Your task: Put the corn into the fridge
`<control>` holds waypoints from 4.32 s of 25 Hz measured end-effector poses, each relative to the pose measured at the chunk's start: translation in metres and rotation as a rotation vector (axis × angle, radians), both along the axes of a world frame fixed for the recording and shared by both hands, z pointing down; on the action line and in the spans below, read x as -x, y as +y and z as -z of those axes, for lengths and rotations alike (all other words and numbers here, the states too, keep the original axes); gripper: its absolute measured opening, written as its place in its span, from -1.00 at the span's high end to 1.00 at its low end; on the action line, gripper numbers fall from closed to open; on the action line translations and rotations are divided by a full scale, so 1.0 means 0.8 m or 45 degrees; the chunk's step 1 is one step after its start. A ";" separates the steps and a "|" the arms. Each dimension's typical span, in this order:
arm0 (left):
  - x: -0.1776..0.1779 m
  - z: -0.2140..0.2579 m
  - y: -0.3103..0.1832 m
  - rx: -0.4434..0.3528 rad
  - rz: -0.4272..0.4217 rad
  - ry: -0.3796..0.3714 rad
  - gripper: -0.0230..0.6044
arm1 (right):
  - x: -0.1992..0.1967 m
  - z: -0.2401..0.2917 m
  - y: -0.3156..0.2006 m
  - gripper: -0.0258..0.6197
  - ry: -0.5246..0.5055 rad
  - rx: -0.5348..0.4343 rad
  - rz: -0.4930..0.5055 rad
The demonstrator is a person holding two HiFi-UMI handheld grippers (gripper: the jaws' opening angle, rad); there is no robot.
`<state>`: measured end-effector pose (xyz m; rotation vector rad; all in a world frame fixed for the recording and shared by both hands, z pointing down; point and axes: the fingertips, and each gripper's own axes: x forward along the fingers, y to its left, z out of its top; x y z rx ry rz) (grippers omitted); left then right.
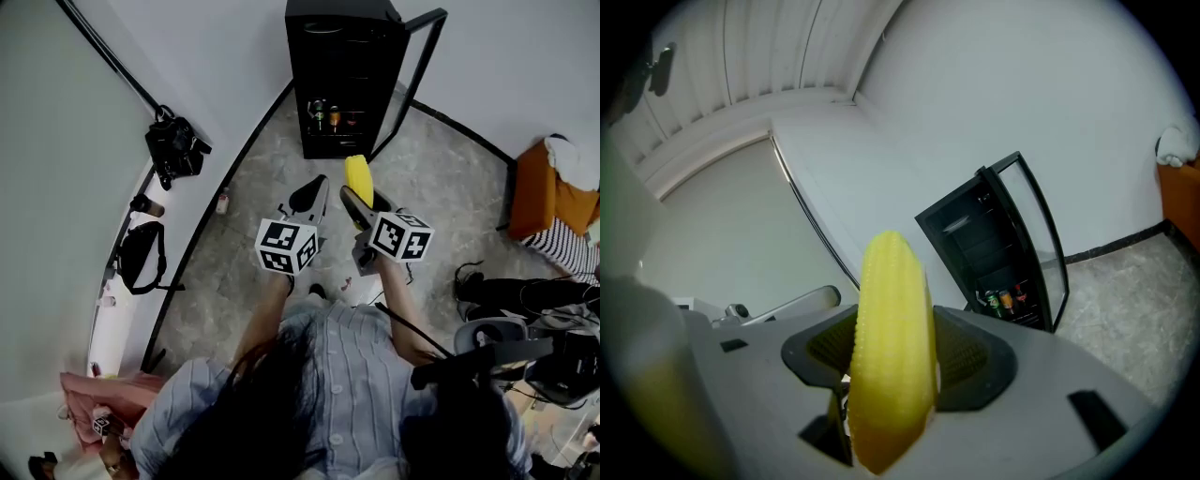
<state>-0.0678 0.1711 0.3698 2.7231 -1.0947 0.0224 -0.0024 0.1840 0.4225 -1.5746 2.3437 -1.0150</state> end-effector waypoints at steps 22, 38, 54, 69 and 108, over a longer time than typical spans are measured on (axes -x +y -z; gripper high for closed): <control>0.032 -0.049 -0.010 0.133 -0.055 0.000 0.90 | 0.036 -0.034 -0.008 0.18 -0.049 0.070 -0.034; -0.015 -0.079 -0.143 0.234 0.067 0.000 0.90 | -0.017 -0.058 -0.127 0.18 -0.030 0.091 0.078; -0.078 -0.106 -0.253 0.326 0.188 -0.053 0.90 | -0.099 -0.091 -0.240 0.18 -0.100 0.208 0.156; -0.106 -0.076 -0.306 0.257 0.248 -0.090 0.90 | -0.133 -0.062 -0.322 0.18 -0.096 0.168 0.213; -0.106 -0.127 -0.474 0.382 0.151 -0.116 0.90 | -0.124 -0.131 -0.489 0.18 -0.165 0.331 0.162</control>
